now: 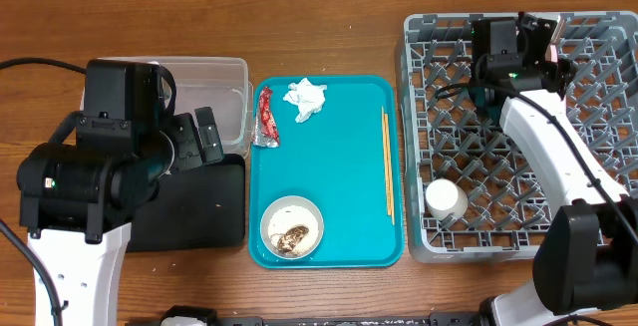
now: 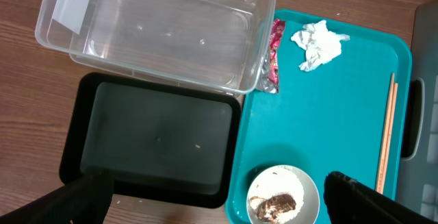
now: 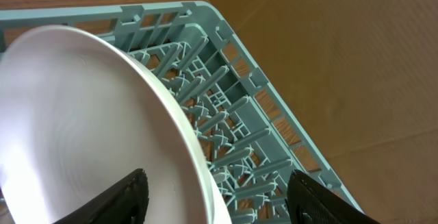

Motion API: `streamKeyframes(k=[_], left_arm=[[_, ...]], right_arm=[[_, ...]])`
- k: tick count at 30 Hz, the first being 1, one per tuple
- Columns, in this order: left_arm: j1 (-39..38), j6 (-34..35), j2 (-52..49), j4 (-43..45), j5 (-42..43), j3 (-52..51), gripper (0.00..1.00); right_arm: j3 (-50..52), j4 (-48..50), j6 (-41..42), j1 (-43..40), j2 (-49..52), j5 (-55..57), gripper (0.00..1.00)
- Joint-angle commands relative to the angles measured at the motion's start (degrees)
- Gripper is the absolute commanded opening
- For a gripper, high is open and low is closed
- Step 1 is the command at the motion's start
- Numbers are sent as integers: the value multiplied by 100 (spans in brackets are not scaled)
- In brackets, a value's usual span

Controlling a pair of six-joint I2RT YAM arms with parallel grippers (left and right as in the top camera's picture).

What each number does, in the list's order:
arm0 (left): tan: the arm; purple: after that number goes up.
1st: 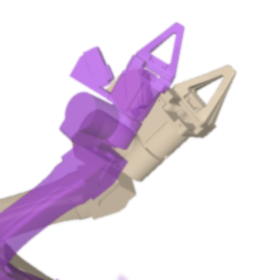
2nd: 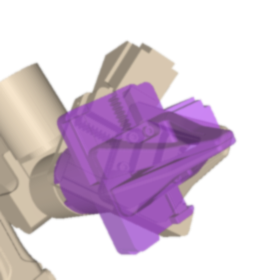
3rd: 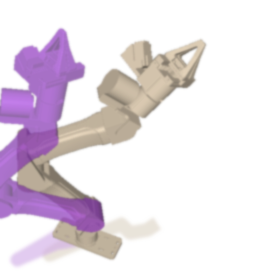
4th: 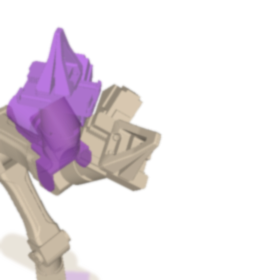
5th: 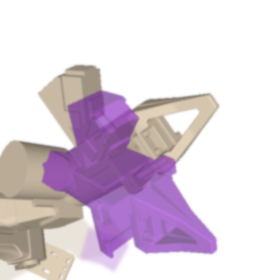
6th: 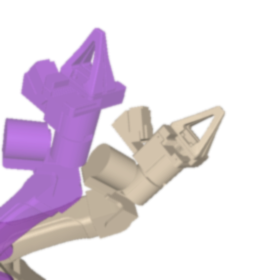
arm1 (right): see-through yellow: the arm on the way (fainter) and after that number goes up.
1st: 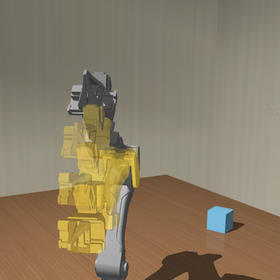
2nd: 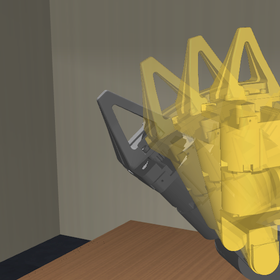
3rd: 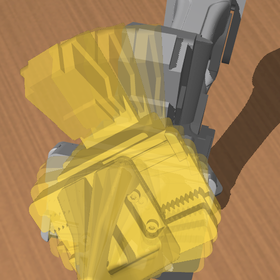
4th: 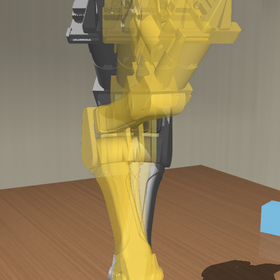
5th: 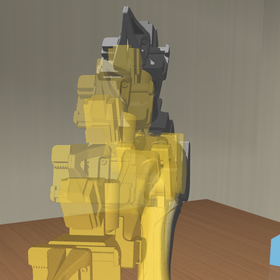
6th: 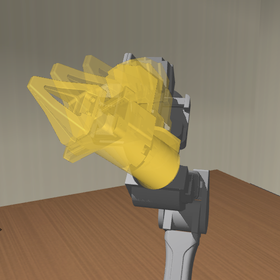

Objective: Sort waste into correct bins and load items into the dishwasher
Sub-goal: 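Lift the white plate and stand it in the rack's back corner, then move the right gripper back over the tray to the chopsticks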

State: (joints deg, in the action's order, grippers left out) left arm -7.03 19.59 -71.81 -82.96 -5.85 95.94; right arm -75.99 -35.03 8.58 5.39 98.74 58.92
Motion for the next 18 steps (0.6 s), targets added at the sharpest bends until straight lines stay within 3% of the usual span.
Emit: streamKeyframes(k=[1, 8, 12, 18], left_arm=[[15, 101, -17, 4, -70, 59, 100], [15, 101, -17, 4, -70, 59, 100], [15, 101, -17, 4, -70, 59, 100], [15, 101, -17, 4, -70, 59, 100]], right_arm=[[-142, 72, 15, 66, -544, 68, 68], [-146, -280, 15, 345, -1473, -1169, 69], [-146, -835, 129, 822, -1961, -3123, 62], [-118, -1513, 1152, 1886, -2087, -5930, 51]])
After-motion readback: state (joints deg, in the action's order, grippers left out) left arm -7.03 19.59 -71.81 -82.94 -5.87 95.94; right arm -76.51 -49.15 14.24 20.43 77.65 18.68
